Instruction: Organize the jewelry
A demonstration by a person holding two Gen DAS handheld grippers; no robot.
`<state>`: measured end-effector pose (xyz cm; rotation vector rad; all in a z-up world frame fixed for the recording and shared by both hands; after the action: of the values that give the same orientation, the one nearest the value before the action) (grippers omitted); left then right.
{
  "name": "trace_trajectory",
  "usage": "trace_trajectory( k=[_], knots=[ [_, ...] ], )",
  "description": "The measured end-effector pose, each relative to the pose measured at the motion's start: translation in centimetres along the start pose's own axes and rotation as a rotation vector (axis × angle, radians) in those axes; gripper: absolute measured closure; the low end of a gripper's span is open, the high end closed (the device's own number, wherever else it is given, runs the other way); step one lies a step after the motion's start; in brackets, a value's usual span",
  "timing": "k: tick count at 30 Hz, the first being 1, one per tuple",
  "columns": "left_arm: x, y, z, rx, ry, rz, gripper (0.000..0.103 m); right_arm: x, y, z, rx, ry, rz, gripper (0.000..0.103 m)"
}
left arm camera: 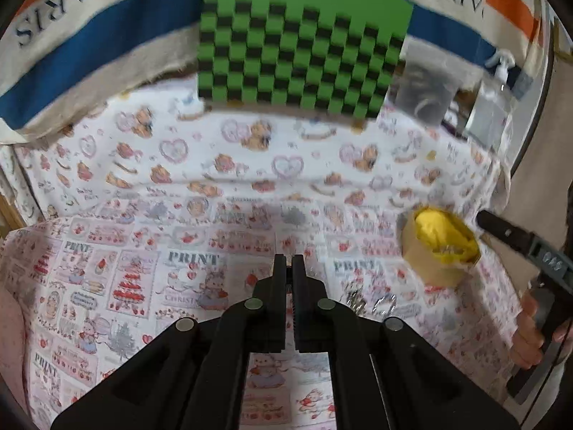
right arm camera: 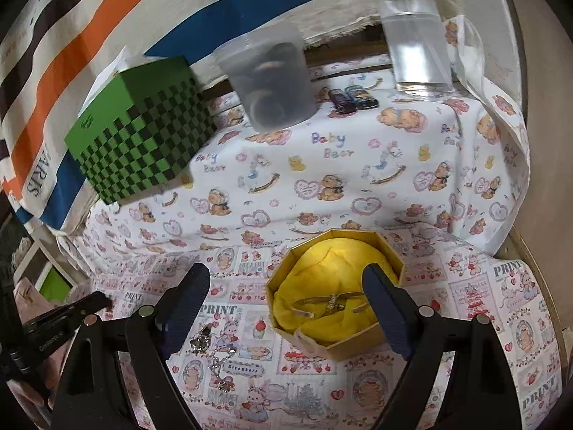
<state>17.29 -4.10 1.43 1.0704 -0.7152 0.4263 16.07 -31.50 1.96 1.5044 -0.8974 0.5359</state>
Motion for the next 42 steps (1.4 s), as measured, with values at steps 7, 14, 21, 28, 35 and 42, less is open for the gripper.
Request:
trace_trajectory(
  k=[7, 14, 21, 28, 35, 42],
  knots=[
    [-0.4, 0.5, -1.0, 0.039, -0.002, 0.005, 0.101, -0.6, 0.4, -1.7, 0.003, 0.071, 0.021, 0.015],
    [0.4, 2.4, -4.8, 0.083, 0.082, 0.055, 0.101, -1.0, 0.6, -2.7, 0.013, 0.114, 0.028, 0.015],
    [0.0, 1.5, -5.4, 0.112, 0.095, 0.051, 0.101, -1.4, 0.7, -3.7, 0.094, 0.142, 0.006, 0.015],
    [0.0, 2.1, -4.6, 0.116, 0.074, 0.104, 0.101, -1.8, 1.3, -4.3, 0.195, 0.135, 0.014, 0.015],
    [0.0, 1.8, -5.1, 0.117, 0.095, 0.118, 0.101, -2.5, 0.9, -6.1, 0.221, 0.180, -0.044, 0.035],
    [-0.5, 0.2, -4.3, 0.118, 0.076, 0.086, 0.101, -3.9, -1.9, -9.9, 0.185, 0.272, -0.187, 0.057]
  ],
)
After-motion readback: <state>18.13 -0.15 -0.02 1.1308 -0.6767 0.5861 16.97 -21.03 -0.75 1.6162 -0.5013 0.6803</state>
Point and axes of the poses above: each gripper's, at about its wrist camera, not at the fingertips, and y roughly against the way its jaws point, z to its right, x to its top, the point moved 1 cm from there along -y, roughly the way its jaws point, and after that the axes turned 12 degrees about -x, right-handed, at the moved point
